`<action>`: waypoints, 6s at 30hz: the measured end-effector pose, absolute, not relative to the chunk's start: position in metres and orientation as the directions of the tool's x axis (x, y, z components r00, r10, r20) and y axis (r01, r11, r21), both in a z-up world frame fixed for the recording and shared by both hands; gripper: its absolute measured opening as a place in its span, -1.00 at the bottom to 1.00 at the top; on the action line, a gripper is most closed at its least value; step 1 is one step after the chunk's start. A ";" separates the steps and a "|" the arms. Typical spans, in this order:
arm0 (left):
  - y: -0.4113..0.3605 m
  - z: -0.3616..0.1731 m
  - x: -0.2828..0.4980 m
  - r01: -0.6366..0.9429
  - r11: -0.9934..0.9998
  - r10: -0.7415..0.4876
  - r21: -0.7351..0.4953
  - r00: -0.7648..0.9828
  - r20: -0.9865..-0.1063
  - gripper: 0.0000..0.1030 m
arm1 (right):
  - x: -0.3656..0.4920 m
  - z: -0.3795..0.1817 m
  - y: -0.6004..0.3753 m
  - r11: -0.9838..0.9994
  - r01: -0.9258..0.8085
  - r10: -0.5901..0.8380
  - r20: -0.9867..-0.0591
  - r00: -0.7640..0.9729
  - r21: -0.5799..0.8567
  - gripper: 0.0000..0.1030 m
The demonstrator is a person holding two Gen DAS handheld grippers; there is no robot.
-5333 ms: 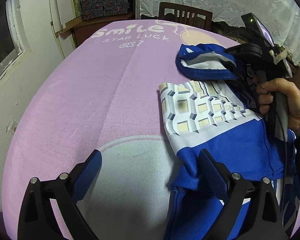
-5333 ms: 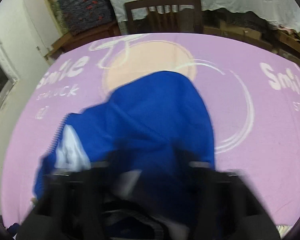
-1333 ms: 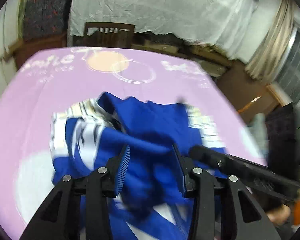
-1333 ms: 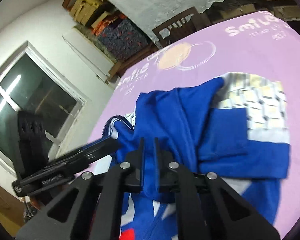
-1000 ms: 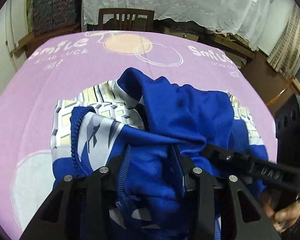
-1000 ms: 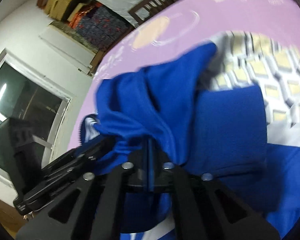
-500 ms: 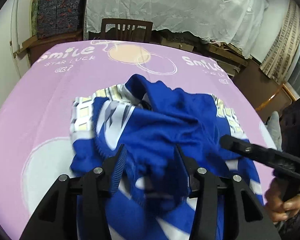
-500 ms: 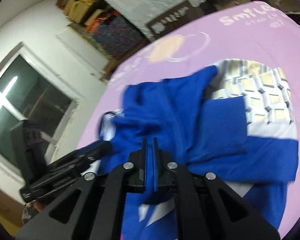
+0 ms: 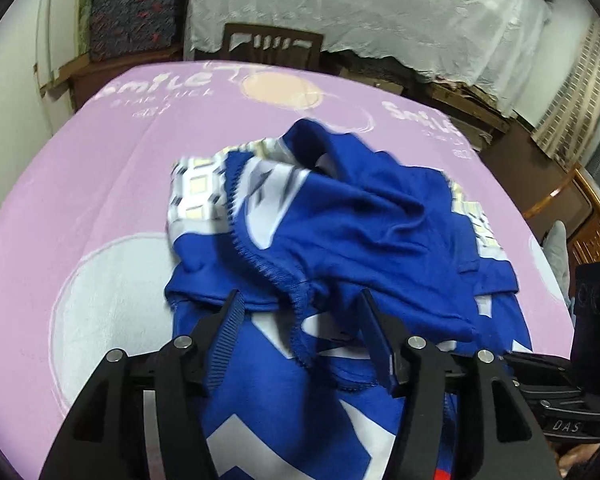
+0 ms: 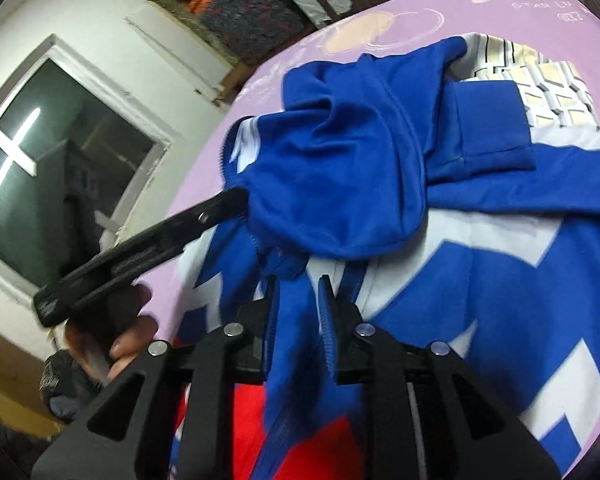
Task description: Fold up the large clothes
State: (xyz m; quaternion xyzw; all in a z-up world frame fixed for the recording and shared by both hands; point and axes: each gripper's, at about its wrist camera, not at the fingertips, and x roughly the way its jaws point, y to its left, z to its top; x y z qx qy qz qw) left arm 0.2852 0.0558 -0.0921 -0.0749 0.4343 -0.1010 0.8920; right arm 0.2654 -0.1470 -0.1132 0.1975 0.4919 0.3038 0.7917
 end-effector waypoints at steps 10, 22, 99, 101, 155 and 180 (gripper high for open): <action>0.070 -0.097 0.290 0.076 0.961 -0.259 -0.266 0.587 -0.767 0.17 | 0.279 -0.113 -0.136 0.801 -0.294 0.598 -0.705 0.380 0.521 -0.85; 0.076 -0.080 0.270 0.036 0.980 -0.172 -0.198 0.660 -0.732 0.21 | 0.253 -0.100 -0.196 0.810 -0.290 0.587 -0.699 0.409 0.510 -0.72; 0.105 -0.114 0.154 0.194 0.893 -0.449 -0.407 0.450 -0.772 0.16 | 0.158 -0.120 -0.300 0.713 -0.054 0.645 -0.624 0.441 0.699 -0.08; 0.104 -0.114 0.142 0.205 0.879 -0.476 -0.430 0.433 -0.765 0.14 | 0.144 -0.121 -0.299 0.723 -0.063 0.642 -0.635 0.430 0.688 -0.08; 0.088 0.011 0.198 0.339 0.884 -0.467 -0.322 0.651 -0.598 -0.71 | 0.204 -0.027 -0.276 0.604 -0.311 0.753 -0.398 0.524 0.734 -0.61; 0.073 -0.100 0.435 0.147 0.931 -0.357 -0.333 0.556 -0.751 -0.70 | 0.458 -0.144 -0.277 0.580 0.009 0.697 -0.502 0.513 0.814 -0.64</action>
